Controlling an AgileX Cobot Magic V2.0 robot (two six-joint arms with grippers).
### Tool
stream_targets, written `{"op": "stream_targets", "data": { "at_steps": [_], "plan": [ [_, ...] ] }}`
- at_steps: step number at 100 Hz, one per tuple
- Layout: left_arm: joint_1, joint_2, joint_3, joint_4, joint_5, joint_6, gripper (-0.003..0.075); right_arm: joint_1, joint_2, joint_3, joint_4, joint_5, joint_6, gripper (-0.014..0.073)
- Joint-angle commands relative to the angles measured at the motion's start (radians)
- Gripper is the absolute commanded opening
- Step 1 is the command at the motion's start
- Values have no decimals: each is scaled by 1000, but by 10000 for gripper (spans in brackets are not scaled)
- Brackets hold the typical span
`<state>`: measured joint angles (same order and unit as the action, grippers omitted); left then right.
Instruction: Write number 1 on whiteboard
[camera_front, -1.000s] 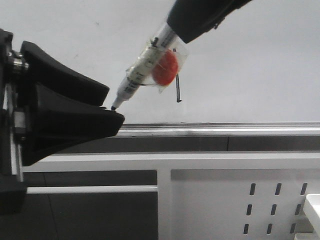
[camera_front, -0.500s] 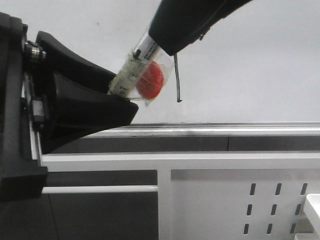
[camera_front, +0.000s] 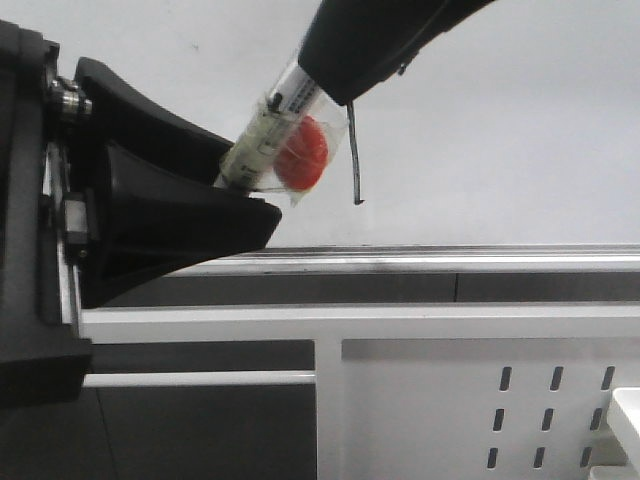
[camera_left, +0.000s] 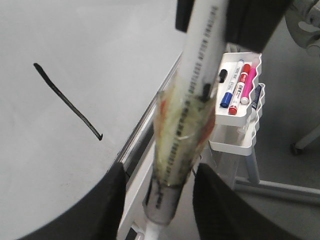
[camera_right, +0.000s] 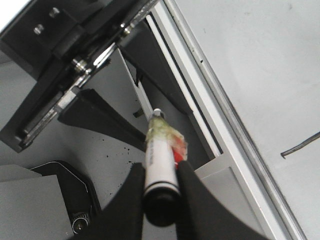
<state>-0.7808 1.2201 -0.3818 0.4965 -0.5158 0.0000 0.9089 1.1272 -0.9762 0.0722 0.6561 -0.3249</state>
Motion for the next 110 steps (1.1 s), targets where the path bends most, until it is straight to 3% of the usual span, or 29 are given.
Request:
{"op": "stream_targets", "data": {
  "at_steps": [1, 24, 38, 66, 76, 88, 93, 98, 110],
  "plan": [
    [-7, -19, -30, -15, -82, -6, 295, -4, -14, -34, -11, -66, -7, -71],
    [-7, -19, -30, -13, -82, -6, 267, -4, -14, -34, -11, -66, -7, -71],
    [-7, -19, -30, 23, -82, -6, -19, -4, -14, -34, -11, -66, -7, -71],
    [-7, -19, -30, 30, -84, -8, -20, -4, -14, -34, -11, -64, -7, -61],
    [-7, -19, -30, 30, -84, -15, -20, -4, -14, -34, -11, -57, -7, 55],
    [-7, -19, -30, 19, -84, -18, -20, -4, -18, -34, -12, -51, -7, 359],
    [-7, -19, -28, -19, -84, -36, -20, -4, -23, -34, -28, -57, -7, 447],
    [-7, -19, -21, -83, -84, -67, -20, -4, -33, -34, -42, -67, -7, 485],
    [-7, -19, 12, -285, -86, -87, -20, -6, -58, -34, -62, -78, -7, 485]
  ]
}}
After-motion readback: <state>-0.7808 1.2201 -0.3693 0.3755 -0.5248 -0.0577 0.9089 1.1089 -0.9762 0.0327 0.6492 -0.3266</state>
